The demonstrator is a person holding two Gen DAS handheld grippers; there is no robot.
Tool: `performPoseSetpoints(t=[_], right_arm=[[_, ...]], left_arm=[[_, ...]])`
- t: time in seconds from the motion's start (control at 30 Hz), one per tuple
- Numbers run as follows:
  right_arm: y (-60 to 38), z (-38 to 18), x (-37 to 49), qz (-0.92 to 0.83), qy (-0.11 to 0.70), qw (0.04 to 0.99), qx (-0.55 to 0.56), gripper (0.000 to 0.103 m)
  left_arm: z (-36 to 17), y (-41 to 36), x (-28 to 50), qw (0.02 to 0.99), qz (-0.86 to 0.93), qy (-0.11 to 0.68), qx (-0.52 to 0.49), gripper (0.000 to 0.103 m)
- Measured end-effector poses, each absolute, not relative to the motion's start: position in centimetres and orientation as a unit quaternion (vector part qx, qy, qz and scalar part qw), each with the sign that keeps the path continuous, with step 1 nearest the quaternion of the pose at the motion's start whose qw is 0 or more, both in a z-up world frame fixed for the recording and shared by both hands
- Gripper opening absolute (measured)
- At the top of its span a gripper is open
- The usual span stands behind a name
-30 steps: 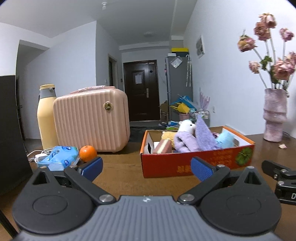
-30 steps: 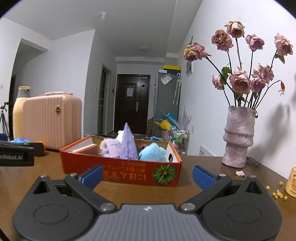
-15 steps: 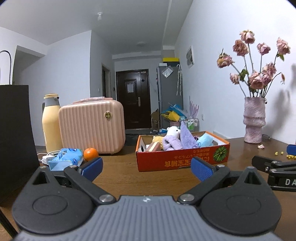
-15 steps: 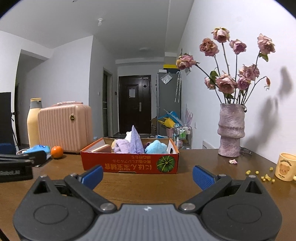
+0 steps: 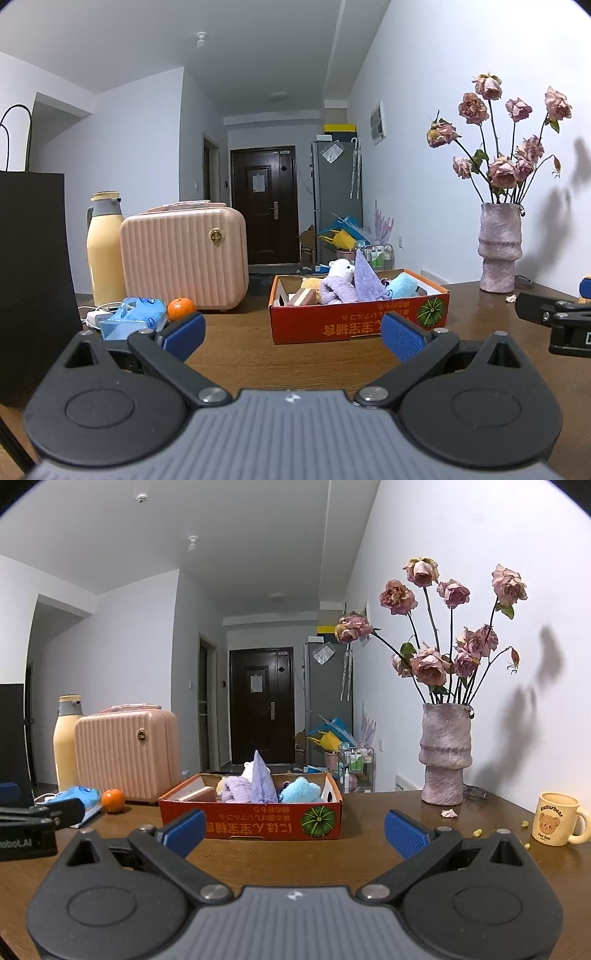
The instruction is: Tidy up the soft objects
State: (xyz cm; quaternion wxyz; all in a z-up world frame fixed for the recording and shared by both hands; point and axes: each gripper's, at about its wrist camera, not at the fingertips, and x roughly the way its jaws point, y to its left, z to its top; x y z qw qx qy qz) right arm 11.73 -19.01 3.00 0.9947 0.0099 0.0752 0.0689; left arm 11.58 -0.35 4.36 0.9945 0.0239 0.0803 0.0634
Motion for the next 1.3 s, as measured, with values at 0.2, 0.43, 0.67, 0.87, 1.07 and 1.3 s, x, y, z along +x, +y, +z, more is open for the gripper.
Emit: performPoseSetpoints(t=[0.2, 0.43, 0.67, 0.87, 1.07, 1.3], right_arm=[[-19.02, 2.98, 11.63, 0.072, 0.078, 0.994, 0.008, 0.103], [-18.99, 2.97, 11.72, 0.072, 0.080, 0.994, 0.007, 0.103], [-18.96, 2.95, 11.76, 0.072, 0.080, 0.994, 0.006, 0.103], [-18.96, 2.96, 11.77, 0.072, 0.080, 0.994, 0.006, 0.103], [-18.95, 2.96, 11.76, 0.072, 0.080, 0.994, 0.006, 0.103], [-18.95, 2.97, 11.77, 0.072, 0.080, 0.994, 0.006, 0.103]], left_arm=[[4.39, -0.23, 11.58, 0.994, 0.063, 0.081, 0.024, 0.103], [4.35, -0.28, 11.39, 0.995, 0.061, 0.080, 0.023, 0.103], [4.40, -0.42, 11.36, 0.995, 0.060, 0.079, 0.024, 0.103], [4.37, -0.42, 11.37, 0.995, 0.060, 0.079, 0.025, 0.103], [4.41, -0.48, 11.26, 0.995, 0.061, 0.077, 0.027, 0.103], [4.42, -0.52, 11.26, 0.995, 0.060, 0.076, 0.027, 0.103]])
